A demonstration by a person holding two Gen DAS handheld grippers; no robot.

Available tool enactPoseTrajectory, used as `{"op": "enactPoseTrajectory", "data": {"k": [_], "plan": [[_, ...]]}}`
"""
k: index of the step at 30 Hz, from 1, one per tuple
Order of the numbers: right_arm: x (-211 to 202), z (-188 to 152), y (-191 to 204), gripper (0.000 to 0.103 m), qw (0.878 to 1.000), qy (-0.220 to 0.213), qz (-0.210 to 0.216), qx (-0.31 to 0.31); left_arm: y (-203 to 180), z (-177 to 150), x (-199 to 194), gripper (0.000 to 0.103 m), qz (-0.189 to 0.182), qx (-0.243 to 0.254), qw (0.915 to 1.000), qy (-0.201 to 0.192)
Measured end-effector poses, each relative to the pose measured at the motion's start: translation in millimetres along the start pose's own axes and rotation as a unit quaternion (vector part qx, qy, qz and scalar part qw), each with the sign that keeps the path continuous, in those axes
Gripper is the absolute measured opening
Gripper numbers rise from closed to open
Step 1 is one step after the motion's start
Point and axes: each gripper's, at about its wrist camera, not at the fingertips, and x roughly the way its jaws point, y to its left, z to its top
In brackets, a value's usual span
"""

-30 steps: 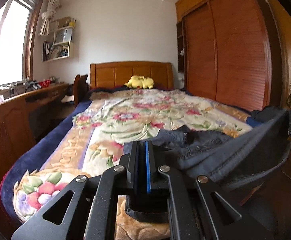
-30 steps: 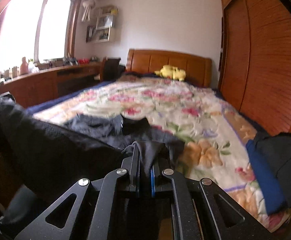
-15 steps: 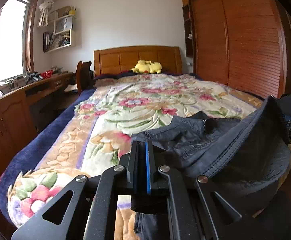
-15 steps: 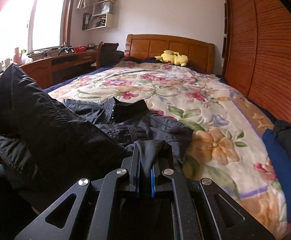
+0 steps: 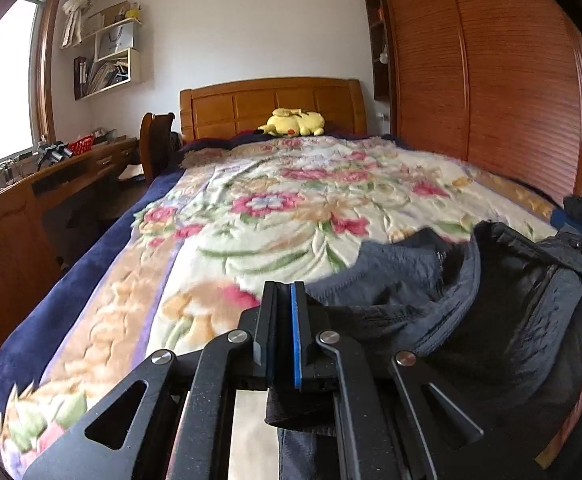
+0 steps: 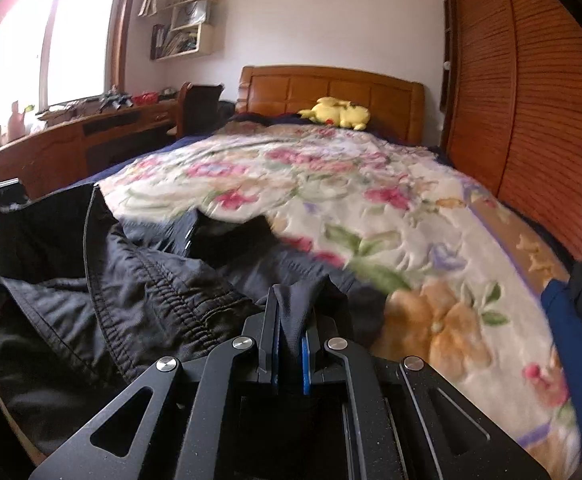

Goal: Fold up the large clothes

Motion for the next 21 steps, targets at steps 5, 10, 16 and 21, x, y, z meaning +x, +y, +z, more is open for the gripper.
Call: {"op": "enactPoseTrajectory", "data": {"k": [5,10,16,21], "plan": [[22,38,-10,0.007,1.000,-0.003,-0.018,-0.001,8,26,26,0.007,0.006,-0.015,0.9998,-0.011],[59,63,-9,0.007,0.999,0.009,-0.028,-0.014,12,44,63,0.007,0.022,-0.009,0.9997,-0.002],[112,86,-7,0.007,0.999,0.034,-0.029,-0.028,21,54,97,0.007,0.030,-0.025,0.9991,0.018],[139,90,-5,0.007,0.998,0.049,-0.032,-0.034,18,52,113,0.007,0.039,-0.011,0.9987,0.032]]}}
